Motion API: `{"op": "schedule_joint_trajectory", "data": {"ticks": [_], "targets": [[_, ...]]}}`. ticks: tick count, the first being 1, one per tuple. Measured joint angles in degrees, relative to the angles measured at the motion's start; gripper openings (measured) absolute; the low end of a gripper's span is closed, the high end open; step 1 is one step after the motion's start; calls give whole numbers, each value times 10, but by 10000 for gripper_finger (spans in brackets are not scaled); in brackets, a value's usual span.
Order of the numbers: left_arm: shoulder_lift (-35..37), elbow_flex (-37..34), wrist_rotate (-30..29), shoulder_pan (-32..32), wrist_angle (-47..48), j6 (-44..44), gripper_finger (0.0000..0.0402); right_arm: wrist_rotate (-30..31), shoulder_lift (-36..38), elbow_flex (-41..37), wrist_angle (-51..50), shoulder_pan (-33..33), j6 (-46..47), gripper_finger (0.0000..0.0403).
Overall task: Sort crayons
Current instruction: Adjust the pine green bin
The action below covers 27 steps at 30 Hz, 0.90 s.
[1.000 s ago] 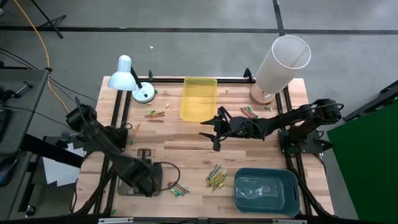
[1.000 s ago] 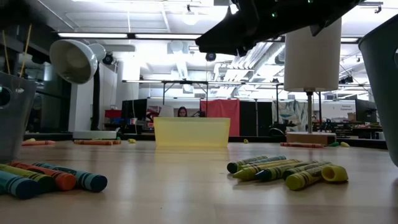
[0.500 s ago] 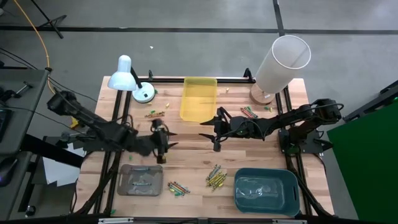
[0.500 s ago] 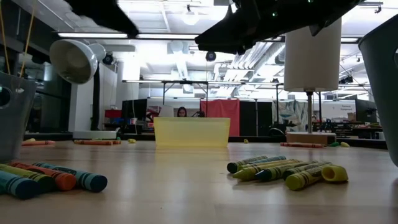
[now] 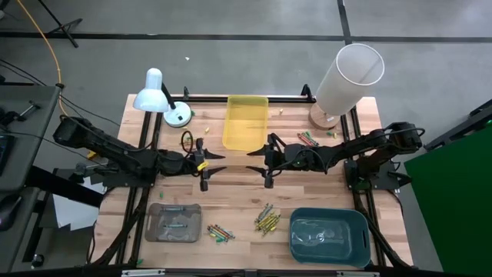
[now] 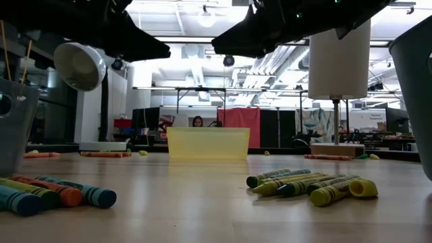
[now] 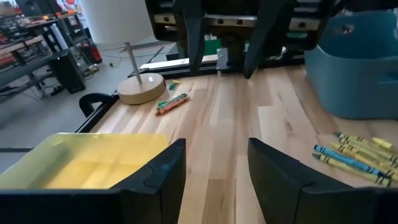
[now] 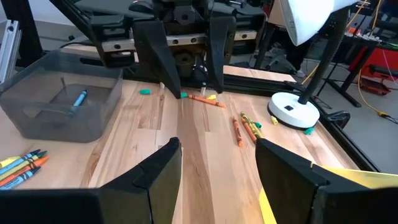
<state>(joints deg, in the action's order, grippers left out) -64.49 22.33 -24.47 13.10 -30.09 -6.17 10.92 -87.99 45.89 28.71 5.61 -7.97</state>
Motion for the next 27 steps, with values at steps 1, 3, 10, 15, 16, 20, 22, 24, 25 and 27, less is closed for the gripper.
{"op": "schedule_joint_trajectory", "data": {"ticks": [1,3,10,15,16,20,22,24,25,27], "targets": [[0,0,0,0,0,-2,158,0,0,0,0,0,0,199],[0,0,0,0,-3,-2,158,0,0,0,0,0,1,199],[0,0,0,0,-3,-1,158,0,0,0,0,0,3,199],[0,0,0,0,-3,-1,158,0,0,0,0,0,5,199],[0,0,0,0,-3,-1,158,0,0,0,-1,0,7,199],[0,0,0,0,-12,16,158,0,0,0,-32,0,53,199],[0,0,5,0,-12,27,158,-19,0,3,-69,0,84,199],[0,0,9,0,-12,25,158,-67,0,29,-157,2,102,199],[0,0,9,0,-12,20,158,-85,0,52,-222,8,111,199],[0,0,9,0,-12,13,158,-95,-4,108,-375,26,128,199]]}}
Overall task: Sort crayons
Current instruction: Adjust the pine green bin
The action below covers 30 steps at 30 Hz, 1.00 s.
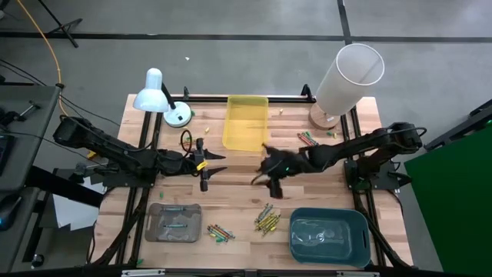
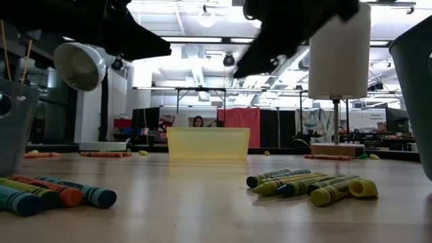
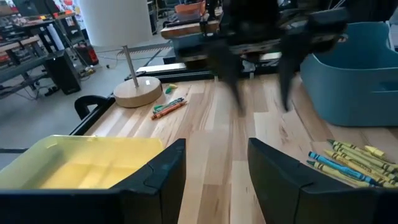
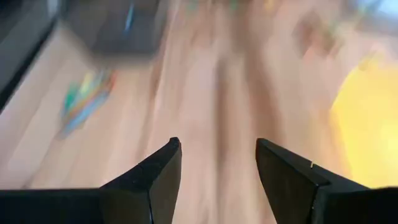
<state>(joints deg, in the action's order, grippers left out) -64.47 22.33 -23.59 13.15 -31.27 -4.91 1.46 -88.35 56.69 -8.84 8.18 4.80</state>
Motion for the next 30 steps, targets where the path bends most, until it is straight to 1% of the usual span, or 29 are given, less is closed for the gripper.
{"op": "schedule_joint_trajectory", "data": {"ticks": [3,5,7,10,16,21,25,30], "targets": [[0,0,0,0,0,-2,158,20,-21,78,-203,32,28,199],[0,0,0,0,-1,-2,158,20,-36,111,-272,52,41,199],[0,0,0,0,-1,-2,158,8,-52,125,-306,71,43,199],[0,0,0,0,0,-2,158,-19,-75,127,-312,95,23,199],[0,0,1,0,0,-3,158,-29,-117,127,-300,117,-39,199],[0,0,1,0,0,-28,158,-24,-160,126,-283,117,-77,199],[0,0,1,0,0,-33,158,-16,-182,127,-272,117,-112,199],[0,0,1,0,-1,-33,158,9,-186,126,-269,117,-113,199]]}}
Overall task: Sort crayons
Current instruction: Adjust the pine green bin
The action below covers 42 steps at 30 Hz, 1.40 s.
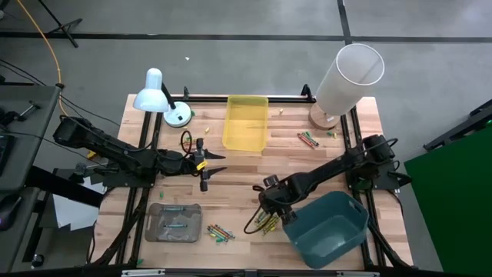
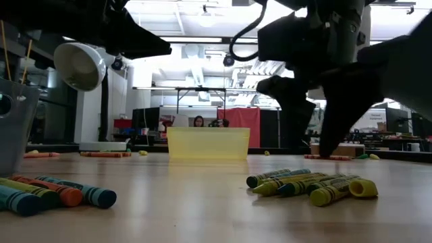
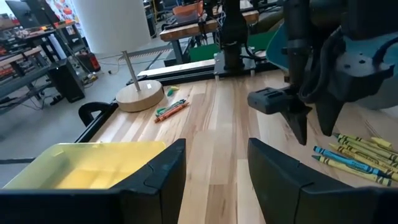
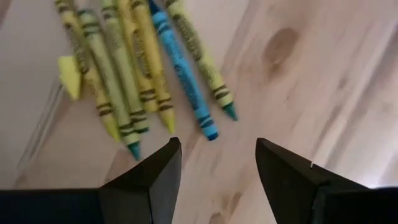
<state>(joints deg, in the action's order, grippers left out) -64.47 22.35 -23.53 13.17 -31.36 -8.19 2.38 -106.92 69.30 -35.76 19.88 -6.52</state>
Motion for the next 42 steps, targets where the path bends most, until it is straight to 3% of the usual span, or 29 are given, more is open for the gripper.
{"op": "schedule_joint_trajectory", "data": {"ticks": [11,23,28,34,42], "targets": [[0,0,0,0,-3,4,158,24,4,0,6,0,9,199],[0,0,0,3,-2,15,158,204,5,105,-49,-3,-9,199],[0,0,0,9,-2,20,158,250,5,146,-108,-3,-6,199],[0,0,0,14,1,20,158,325,9,156,-230,-5,80,199],[0,0,0,15,-2,19,158,415,54,82,-355,-12,314,199]]}}
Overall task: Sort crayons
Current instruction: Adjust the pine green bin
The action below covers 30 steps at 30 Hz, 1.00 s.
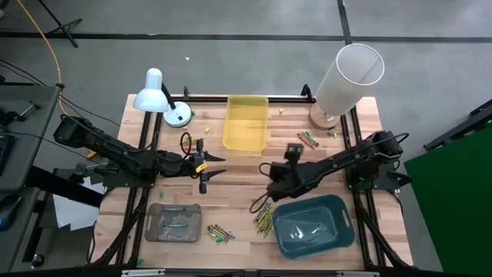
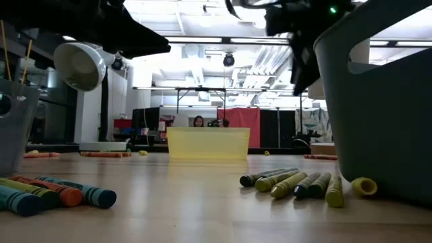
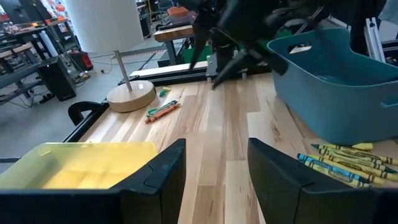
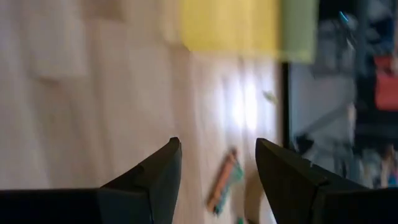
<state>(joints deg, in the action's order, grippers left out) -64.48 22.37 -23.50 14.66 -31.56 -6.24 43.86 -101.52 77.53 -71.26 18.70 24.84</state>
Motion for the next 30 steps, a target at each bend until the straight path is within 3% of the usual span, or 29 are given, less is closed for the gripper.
{"op": "schedule_joint_trajectory", "data": {"ticks": [4,8,18,23,30], "targets": [[0,0,0,0,-1,0,158,-6,12,-52,-61,5,121,199],[0,0,0,0,-1,0,158,-26,14,-96,-98,24,186,199],[0,0,0,0,-16,0,158,-74,15,-119,-188,79,284,199],[0,0,0,0,-14,0,158,-108,15,-119,-187,115,299,199],[0,0,0,0,-16,-8,158,-97,16,-117,-188,144,344,199]]}}
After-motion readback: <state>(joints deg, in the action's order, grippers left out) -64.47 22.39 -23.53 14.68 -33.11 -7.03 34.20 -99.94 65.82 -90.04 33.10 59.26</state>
